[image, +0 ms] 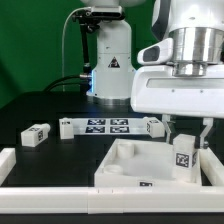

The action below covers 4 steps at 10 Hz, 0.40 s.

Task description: Assemble one leg

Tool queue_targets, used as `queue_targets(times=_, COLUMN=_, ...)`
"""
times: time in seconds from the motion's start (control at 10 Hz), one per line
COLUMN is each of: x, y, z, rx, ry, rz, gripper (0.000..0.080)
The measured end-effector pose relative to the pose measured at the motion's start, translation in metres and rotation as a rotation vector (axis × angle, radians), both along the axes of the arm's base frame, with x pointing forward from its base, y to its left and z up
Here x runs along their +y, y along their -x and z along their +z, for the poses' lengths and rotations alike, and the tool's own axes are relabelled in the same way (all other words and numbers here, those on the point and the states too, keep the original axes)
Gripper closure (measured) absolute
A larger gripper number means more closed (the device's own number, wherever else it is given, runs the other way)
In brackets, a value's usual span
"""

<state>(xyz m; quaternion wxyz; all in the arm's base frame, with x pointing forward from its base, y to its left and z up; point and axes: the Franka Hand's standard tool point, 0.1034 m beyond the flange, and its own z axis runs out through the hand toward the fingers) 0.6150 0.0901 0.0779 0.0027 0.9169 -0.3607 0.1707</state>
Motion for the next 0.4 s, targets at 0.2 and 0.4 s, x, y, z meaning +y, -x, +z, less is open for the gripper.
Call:
queue_targets(times=0.2, x=-0.0016, y=0.0004, z=-0.0001, rx=0.004, ry=0.013, rz=0.022, gripper=0.0403)
queue_targets(times=0.4, x=-0.0016, y=0.0005, z=-0.0002, rx=0.004, ry=0.013, rz=0.022, gripper=0.0241)
